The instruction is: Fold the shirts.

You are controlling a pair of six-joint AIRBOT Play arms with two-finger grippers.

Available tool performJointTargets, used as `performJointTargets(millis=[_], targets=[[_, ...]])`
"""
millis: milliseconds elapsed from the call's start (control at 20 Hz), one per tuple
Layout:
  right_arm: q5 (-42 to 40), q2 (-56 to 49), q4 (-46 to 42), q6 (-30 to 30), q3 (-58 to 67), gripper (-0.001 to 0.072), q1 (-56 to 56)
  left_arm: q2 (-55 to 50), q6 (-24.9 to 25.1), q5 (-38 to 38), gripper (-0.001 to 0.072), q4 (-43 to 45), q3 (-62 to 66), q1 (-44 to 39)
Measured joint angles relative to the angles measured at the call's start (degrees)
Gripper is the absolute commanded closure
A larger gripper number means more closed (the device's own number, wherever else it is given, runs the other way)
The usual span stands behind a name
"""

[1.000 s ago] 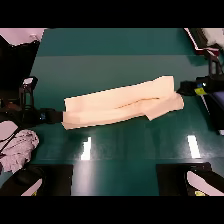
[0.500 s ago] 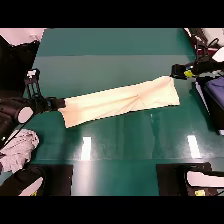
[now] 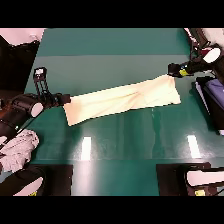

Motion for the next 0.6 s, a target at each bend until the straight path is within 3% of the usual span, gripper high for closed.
performJointTargets(millis=[150,200,250,300,550,600], targets=[[-2.3,-0.4,0.0,0.0,0.0,0.068,0.0,-0.7,0.0,3.0,0.0673,0.0,0.1,0.0],[-2.7,-0.5,0.0,0.0,0.0,0.06,0.0,-0.9,0.0,4.1,0.046,0.1,0.1,0.0],[-3.1,-0.6,0.0,0.0,0.0,0.0422,0.0,-1.0,-0.1,5.0,0.019,0.1,0.1,0.0],[-3.3,-0.6,0.0,0.0,0.0,0.0325,0.0,-1.0,-0.2,6.0,0.0136,0.1,0.1,0.0],[-0.8,-0.7,0.3,0.0,0.4,0.0317,-0.9,-1.1,-1.4,7.3,0.0139,0.0,2.5,0.0],[0.7,-0.7,0.4,-0.1,0.7,0.0317,-1.5,-1.1,-1.4,6.9,0.0262,0.0,3.6,0.0]])
